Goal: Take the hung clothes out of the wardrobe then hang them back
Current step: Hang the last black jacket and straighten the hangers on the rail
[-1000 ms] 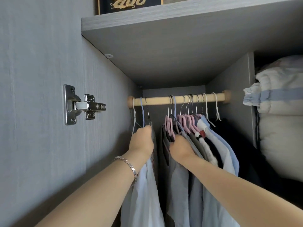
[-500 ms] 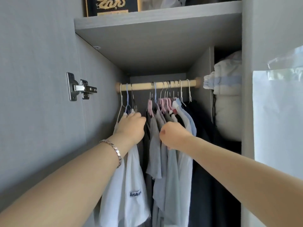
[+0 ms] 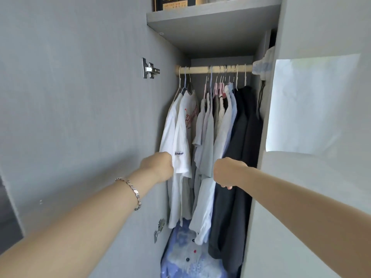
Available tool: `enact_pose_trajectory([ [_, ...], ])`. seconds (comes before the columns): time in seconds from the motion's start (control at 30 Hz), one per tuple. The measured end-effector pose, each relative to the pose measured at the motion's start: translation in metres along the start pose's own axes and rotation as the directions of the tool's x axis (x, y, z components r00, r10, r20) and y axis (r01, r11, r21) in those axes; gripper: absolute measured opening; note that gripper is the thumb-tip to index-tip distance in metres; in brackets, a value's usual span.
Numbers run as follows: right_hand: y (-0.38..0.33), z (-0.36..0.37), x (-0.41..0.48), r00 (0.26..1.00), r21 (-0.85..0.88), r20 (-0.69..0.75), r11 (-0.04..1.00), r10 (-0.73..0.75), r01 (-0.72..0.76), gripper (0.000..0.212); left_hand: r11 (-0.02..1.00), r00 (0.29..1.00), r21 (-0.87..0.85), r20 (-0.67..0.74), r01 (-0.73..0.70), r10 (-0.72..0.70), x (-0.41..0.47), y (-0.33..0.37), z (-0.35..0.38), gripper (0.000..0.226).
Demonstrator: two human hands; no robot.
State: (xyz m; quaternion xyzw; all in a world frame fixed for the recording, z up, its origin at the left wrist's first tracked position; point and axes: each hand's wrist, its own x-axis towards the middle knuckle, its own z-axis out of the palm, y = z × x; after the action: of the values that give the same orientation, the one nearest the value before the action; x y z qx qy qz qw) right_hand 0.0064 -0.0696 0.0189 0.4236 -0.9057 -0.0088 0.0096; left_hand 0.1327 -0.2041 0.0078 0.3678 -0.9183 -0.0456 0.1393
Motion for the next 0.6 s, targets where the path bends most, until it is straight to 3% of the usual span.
enact_pose_trajectory([
  [0.1, -0.022, 0.007, -0.02, 0.999, 0.046, 0.004, 0.998, -0.033, 0.033, 0.032, 0.996, 0.964, 0.08, -0.261, -0.03, 0.05, -0.036, -0.025, -0.017, 0.019],
  [0.17, -0.038, 0.007, -0.028, 0.999, 0.053, 0.004, 0.997, -0.054, 0.054, 0.032, 0.968, 0.823, 0.231, -0.528, -0.097, 0.208, -0.057, -0.046, -0.03, 0.028],
  [0.23, -0.056, 0.004, -0.035, 0.998, 0.041, -0.003, 0.997, -0.061, 0.061, 0.031, 0.94, 0.636, 0.33, -0.707, -0.09, 0.309, -0.073, -0.075, -0.042, 0.042],
  [0.27, -0.068, 0.001, -0.038, 0.998, 0.039, -0.01, 0.997, -0.064, 0.064, 0.03, 0.938, 0.579, 0.343, -0.755, -0.049, 0.306, -0.081, -0.091, -0.049, 0.049],
  [0.4, -0.109, -0.008, -0.042, 0.997, 0.083, -0.032, 0.994, -0.071, 0.073, 0.027, 0.969, 0.477, 0.228, -0.864, 0.092, 0.159, -0.118, -0.132, -0.081, 0.071],
  [0.47, -0.131, -0.008, -0.048, 0.995, 0.079, -0.044, 0.993, -0.089, 0.092, 0.027, 0.99, 0.494, 0.081, -0.869, 0.115, 0.014, -0.131, -0.148, -0.091, 0.075],
  [0.53, -0.146, -0.006, -0.052, 0.994, 0.07, -0.055, 0.993, -0.095, 0.099, 0.028, 0.973, 0.652, -0.228, -0.731, 0.043, -0.2, -0.137, -0.158, -0.094, 0.078],
  [0.6, -0.156, -0.001, -0.055, 0.994, 0.07, -0.058, 0.993, -0.095, 0.099, 0.03, 0.81, 0.818, -0.585, -0.442, 0.05, -0.369, -0.139, -0.162, -0.093, 0.066],
])
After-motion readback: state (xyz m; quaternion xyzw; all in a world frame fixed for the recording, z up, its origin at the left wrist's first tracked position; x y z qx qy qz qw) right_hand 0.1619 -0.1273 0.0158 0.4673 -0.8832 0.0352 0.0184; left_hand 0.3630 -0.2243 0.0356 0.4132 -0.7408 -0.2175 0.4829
